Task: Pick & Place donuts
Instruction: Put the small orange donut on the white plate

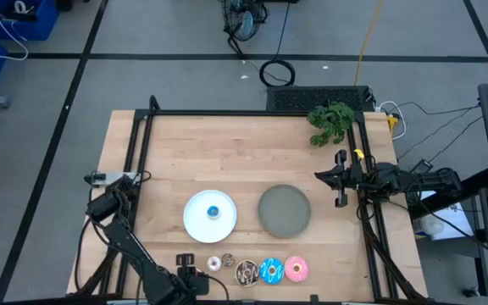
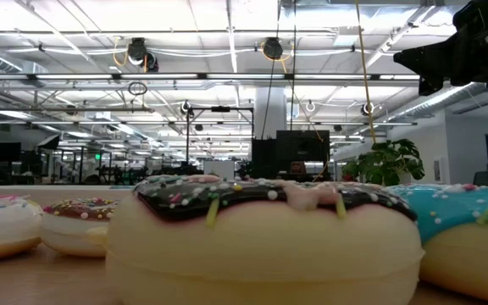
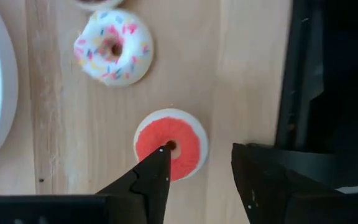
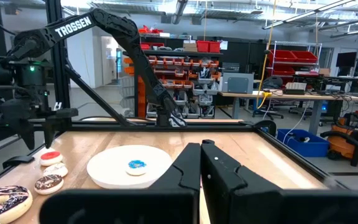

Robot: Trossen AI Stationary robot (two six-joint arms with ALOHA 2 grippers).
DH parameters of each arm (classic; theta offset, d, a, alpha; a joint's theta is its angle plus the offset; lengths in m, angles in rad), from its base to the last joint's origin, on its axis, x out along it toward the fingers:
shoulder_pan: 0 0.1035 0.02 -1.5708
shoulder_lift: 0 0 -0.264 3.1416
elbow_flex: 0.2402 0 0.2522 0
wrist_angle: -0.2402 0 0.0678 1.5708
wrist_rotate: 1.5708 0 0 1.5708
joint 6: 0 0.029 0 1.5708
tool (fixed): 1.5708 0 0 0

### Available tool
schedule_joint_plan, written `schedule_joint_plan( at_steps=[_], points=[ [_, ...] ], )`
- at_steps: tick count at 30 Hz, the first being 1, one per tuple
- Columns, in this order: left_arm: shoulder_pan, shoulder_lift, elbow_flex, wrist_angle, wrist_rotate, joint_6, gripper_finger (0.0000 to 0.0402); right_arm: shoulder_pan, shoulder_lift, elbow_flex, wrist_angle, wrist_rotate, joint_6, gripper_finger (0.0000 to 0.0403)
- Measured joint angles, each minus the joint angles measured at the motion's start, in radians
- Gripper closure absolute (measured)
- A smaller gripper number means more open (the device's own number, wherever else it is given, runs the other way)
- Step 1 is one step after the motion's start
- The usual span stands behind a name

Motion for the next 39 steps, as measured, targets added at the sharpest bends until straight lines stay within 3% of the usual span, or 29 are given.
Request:
schedule_joint_plan(
  at_steps=[16,36,39],
  points=[
    [0.007,0.006,-0.040,0.048,0.018,0.012,0.0236,0.000,0.000,0.000,0.000,0.000,0.000,0.0403],
    [0.012,-0.002,-0.186,0.255,0.026,0.042,0.0237,0.000,0.000,0.000,0.000,0.000,0.012,0.0403],
    [0.013,-0.002,-0.191,0.264,0.026,0.048,0.0252,0.000,0.000,0.000,0.000,0.000,0.021,0.0403]
  ],
)
